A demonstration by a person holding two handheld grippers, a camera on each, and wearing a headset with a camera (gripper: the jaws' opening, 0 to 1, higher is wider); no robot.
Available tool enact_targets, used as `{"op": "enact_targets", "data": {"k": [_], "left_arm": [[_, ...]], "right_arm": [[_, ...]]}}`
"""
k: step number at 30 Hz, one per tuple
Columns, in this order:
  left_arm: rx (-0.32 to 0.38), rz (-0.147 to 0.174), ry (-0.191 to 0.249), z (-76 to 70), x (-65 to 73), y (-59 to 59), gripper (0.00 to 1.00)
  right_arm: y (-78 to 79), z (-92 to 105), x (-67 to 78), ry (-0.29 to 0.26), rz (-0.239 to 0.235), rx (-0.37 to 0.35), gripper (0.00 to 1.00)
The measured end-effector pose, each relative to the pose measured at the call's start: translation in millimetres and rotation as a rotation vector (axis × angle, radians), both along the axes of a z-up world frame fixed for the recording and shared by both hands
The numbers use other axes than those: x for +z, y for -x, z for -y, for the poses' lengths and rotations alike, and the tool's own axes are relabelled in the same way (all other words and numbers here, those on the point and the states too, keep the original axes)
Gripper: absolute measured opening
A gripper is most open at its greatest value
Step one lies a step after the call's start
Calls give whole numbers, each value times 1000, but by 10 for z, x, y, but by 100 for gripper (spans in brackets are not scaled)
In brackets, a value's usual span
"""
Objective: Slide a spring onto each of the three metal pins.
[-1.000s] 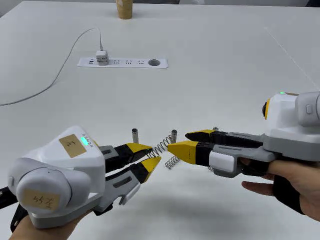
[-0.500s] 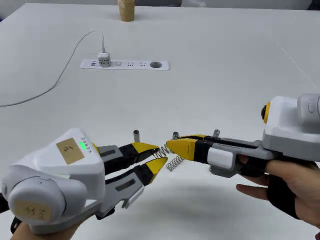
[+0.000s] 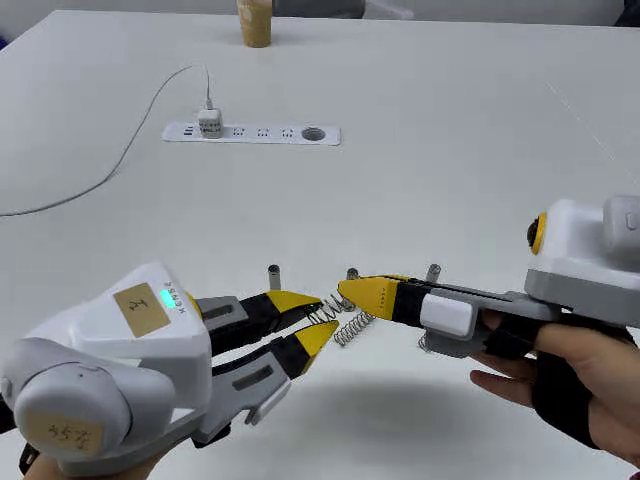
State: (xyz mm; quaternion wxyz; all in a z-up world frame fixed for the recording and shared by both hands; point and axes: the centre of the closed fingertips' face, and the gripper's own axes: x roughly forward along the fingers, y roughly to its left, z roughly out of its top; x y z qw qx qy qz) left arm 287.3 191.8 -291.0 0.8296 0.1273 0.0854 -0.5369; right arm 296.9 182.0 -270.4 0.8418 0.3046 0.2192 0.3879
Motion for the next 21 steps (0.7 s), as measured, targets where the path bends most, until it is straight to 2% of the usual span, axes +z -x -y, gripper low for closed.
{"op": "enact_targets", "data": {"k": [2, 3, 13, 16, 18, 21], "left_arm": [[5, 1, -2, 0, -2, -6, 11], [9, 0, -4, -2, -4, -10, 11], [27, -5, -25, -25, -55, -55, 11], [46, -17, -60, -56, -135, -83, 12], [56, -35, -81, -85, -192, -84, 14], [64, -41, -97, -119, -228, -74, 17]], "right_arm": [[3, -26, 35, -13, 11, 2, 11], [-7, -28, 35, 5, 25, -2, 11], [-13, -90, 49, 65, 60, 10, 11], [-42, -87, 85, 64, 72, -1, 11], [-80, -70, 100, 87, 89, -14, 11], [-131, -49, 118, 116, 110, -28, 11]]}}
